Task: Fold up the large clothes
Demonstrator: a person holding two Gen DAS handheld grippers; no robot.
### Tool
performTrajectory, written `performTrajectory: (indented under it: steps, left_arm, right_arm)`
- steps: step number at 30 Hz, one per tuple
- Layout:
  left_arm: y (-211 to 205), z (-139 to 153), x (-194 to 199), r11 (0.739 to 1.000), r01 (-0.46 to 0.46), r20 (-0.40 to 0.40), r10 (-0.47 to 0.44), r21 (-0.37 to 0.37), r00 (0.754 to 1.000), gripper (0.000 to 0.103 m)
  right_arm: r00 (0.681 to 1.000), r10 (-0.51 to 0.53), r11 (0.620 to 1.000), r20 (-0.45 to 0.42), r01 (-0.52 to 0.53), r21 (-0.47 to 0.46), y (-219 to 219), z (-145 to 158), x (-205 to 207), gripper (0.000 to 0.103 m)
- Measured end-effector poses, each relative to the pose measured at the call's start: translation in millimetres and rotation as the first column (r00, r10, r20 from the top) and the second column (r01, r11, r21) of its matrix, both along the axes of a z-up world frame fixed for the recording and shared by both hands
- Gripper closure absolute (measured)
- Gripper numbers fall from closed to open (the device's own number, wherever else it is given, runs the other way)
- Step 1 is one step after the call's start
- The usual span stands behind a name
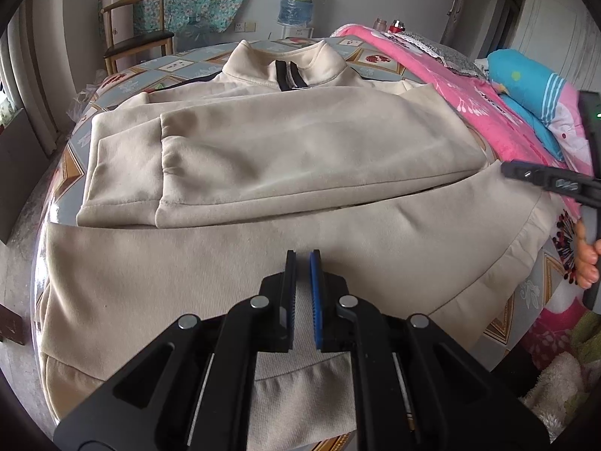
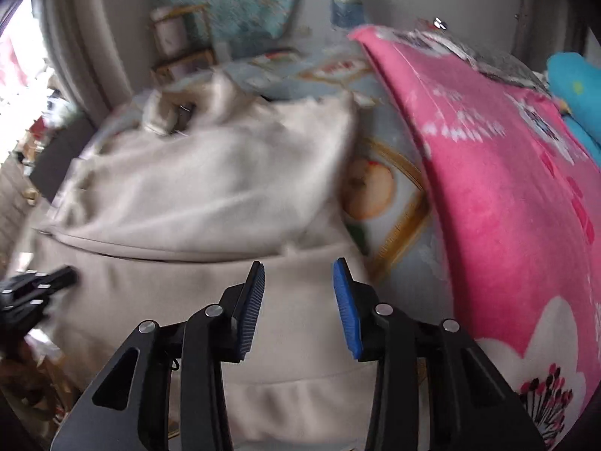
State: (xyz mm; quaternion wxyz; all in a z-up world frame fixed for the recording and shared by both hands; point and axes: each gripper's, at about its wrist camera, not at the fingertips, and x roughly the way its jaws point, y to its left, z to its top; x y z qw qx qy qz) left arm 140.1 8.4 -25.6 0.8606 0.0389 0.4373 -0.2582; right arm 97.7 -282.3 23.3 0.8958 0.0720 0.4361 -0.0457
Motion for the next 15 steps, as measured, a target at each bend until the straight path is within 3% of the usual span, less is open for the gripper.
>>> performTrajectory:
  steps: [4,9,12,15]
  left_arm:
    - [1.6,-0.2,2.4,1.000,0.001,-0.015,-0.002,-0.017,1.000,0.095]
    - [4.9,-1.4,4.3,0.999,-0.008,-0.030,0.006,-0.047,1.000,0.095]
    - [13.9,-1.5,10.1,0.994,-0.024,-0.075,0.017,-0.103,0.997,0.095]
    - [35.0,10.4,5.2,0.987,-0.044,-0.083,0.032,-0.152,0.996,0.095]
  right_arm:
    - [0.976,0.216,0.973,0.030,-0.218,0.077,53.3,12.3,-12.3,0.064]
    - [0.909,0.417,0.904,0.000,-0.415,0.103,124.9,-12.7,-5.5,0.064]
    - [0.881,0.466,0.885,-0.082,-0.463,0.045,149.1,-44.9,4.3,0.063]
    - [0.885,0.461,0.886,-0.064,-0.454,0.096,142.9,-44.6,2.7,0.063]
